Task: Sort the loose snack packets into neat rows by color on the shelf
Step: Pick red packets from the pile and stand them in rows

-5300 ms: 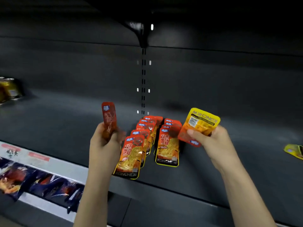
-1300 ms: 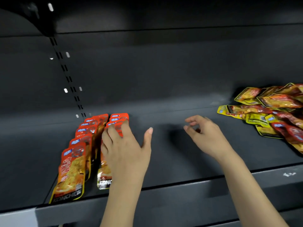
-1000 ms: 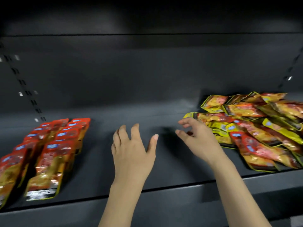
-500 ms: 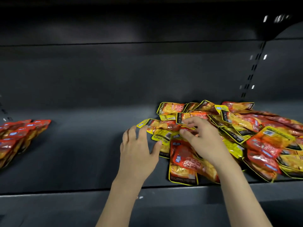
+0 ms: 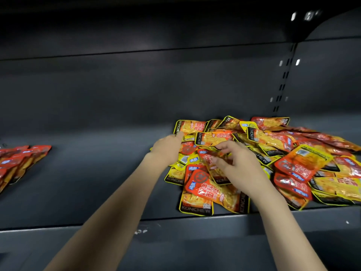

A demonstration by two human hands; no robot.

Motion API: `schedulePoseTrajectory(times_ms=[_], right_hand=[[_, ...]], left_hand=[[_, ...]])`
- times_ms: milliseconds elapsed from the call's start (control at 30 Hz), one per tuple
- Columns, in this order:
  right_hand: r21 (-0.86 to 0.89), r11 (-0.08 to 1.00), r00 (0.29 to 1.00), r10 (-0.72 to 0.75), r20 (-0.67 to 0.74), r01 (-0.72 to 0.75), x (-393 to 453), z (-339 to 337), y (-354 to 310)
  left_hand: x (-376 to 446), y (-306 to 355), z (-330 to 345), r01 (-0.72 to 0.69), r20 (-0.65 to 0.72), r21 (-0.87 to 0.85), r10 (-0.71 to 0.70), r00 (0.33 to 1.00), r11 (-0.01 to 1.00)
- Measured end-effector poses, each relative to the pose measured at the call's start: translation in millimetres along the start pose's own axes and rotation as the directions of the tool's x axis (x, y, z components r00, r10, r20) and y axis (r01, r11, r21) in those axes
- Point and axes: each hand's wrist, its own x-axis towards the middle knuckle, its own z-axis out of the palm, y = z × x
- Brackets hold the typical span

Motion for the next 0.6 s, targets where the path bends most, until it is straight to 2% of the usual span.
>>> schedulePoseTrajectory(times_ms=[267, 400, 500, 600], right_hand=[[-0.091, 0.994, 0.998, -0.059, -0.005, 0.058, 6, -1, 1], [-0.233, 0.968, 0.995, -0.099, -0.014, 0.093, 24, 3, 0], [-0.412, 0.906, 0.995, -0.090, 0.039, 0.098, 41, 6, -4], [-0.536, 0.839, 0.995, -0.052, 0.089, 0.092, 57, 11, -7]], left_hand=[[-2, 1, -5, 0.050, -0.094, 0.080, -0.043, 0.995, 0.996], [-19, -11, -16, 0.117, -0.147, 0.105, -0.101, 0.984, 0.988], [-38, -24, -24, 0.183, -0.202, 0.042, -0.171, 0.964, 0.982], [-62, -35, -24, 0.249, -0.270, -0.146, -0.281, 0.921, 0.957]])
